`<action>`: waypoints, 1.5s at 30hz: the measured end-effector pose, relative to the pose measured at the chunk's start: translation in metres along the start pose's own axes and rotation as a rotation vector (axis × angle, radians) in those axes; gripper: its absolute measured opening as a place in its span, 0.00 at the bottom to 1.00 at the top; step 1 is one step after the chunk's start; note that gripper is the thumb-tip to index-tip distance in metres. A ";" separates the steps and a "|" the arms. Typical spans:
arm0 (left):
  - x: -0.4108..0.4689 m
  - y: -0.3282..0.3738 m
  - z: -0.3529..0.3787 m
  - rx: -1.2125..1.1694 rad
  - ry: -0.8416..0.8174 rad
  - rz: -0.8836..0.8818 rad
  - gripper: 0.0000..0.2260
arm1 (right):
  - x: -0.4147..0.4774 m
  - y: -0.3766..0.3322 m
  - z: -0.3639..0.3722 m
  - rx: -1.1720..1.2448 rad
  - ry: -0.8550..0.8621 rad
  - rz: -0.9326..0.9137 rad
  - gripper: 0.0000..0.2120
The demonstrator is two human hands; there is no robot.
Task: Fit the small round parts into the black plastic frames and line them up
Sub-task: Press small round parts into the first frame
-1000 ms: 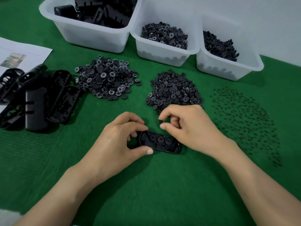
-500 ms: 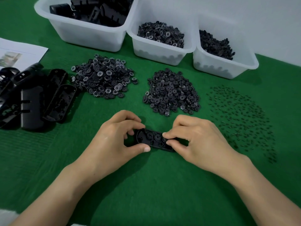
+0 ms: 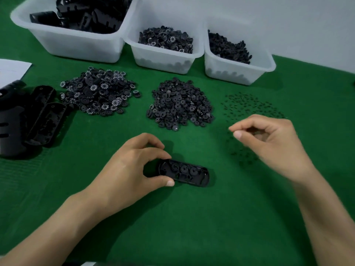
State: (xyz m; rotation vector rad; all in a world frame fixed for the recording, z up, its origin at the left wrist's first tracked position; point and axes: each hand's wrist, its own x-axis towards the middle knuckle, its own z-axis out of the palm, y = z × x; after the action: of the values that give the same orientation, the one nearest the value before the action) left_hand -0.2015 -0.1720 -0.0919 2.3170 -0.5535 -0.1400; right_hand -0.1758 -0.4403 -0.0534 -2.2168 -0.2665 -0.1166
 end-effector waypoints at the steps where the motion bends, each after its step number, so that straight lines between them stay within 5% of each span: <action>1: 0.001 0.006 0.006 0.008 -0.025 0.015 0.26 | -0.004 0.006 -0.010 0.008 0.020 0.023 0.11; 20: 0.026 0.086 0.088 0.045 -0.023 0.028 0.24 | -0.041 0.032 -0.015 -0.405 -0.173 -0.029 0.03; 33: 0.024 0.086 0.089 0.063 -0.001 0.008 0.24 | -0.056 0.024 -0.022 -0.196 -0.172 -0.015 0.06; 45: 0.024 0.085 0.091 0.065 0.014 0.024 0.26 | -0.039 0.027 -0.012 -0.369 -0.162 -0.068 0.06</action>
State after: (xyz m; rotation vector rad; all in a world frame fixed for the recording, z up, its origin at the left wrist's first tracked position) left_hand -0.2330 -0.2942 -0.0974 2.3710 -0.5869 -0.0954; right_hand -0.2076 -0.4717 -0.0741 -2.5894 -0.4386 -0.0231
